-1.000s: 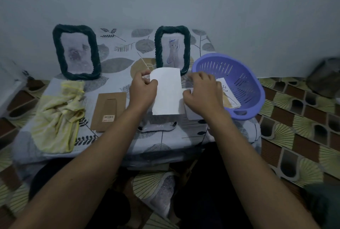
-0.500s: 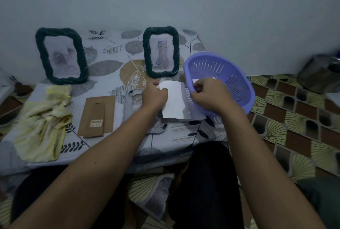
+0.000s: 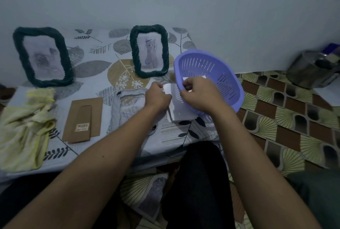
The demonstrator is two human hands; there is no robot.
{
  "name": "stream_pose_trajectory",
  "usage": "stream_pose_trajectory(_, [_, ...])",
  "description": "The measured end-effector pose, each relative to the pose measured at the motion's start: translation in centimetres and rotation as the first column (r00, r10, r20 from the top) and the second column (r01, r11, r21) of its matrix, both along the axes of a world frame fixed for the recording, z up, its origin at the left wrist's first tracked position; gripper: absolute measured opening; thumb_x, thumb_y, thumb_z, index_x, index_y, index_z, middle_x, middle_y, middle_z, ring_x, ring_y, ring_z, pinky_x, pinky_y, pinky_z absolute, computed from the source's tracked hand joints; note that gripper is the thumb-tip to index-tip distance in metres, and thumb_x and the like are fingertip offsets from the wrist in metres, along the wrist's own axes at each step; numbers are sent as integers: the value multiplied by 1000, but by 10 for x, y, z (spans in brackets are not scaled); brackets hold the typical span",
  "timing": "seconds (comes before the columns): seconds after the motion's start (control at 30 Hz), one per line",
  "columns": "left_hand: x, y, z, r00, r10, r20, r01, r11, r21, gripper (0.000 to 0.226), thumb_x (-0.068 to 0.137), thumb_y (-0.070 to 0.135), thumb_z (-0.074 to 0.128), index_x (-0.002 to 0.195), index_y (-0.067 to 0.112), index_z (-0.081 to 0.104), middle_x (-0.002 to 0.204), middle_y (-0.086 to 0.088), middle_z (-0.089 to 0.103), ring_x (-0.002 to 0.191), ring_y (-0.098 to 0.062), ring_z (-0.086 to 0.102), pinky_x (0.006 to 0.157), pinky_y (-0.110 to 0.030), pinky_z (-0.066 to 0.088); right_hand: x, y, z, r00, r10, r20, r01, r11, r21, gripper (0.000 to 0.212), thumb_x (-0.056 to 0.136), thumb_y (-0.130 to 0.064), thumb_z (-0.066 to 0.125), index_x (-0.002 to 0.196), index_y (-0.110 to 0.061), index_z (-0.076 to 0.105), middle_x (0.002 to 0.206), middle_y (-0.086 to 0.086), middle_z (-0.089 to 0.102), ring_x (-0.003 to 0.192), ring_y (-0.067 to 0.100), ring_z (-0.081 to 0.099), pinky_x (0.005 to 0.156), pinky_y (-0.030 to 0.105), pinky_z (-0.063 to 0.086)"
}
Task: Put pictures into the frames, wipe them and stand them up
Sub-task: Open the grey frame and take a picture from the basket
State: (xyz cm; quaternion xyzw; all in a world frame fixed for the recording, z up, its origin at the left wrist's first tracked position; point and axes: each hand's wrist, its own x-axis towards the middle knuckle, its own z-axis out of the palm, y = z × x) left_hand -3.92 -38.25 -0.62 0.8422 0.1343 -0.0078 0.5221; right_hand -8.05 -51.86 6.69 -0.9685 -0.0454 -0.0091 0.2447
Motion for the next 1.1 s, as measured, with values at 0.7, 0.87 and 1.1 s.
stream_pose_trajectory(0.7, [-1, 14, 29, 995, -94, 40, 99, 982, -160, 22, 101, 18, 45, 104, 7, 63, 93, -13, 72, 65, -21, 68, 61, -34, 59, 41, -23, -22, 973, -143, -183, 128, 987, -92, 26, 91, -8, 52, 109, -12, 70, 113, 15, 67, 99, 34, 60, 93, 43, 53])
stream_pose_trajectory(0.87, [-11, 9, 32, 981, -186, -49, 152, 908, -391, 24, 100, 27, 58, 93, 5, 66, 81, -13, 69, 59, -20, 63, 62, -31, 57, 46, -28, -29, 918, -140, -372, 27, 955, -294, 21, 90, -17, 61, 107, -6, 66, 97, 14, 61, 85, 30, 58, 75, 34, 48])
stream_pose_trajectory(1.1, [-19, 8, 35, 983, -165, -83, 93, 831, -549, 11, 92, 4, 66, 99, -1, 59, 79, -18, 70, 54, -17, 64, 59, -28, 61, 45, -24, -32, 947, -152, -284, 33, 923, -383, 11, 89, -14, 61, 91, -6, 55, 80, 10, 51, 82, 32, 52, 72, 34, 43])
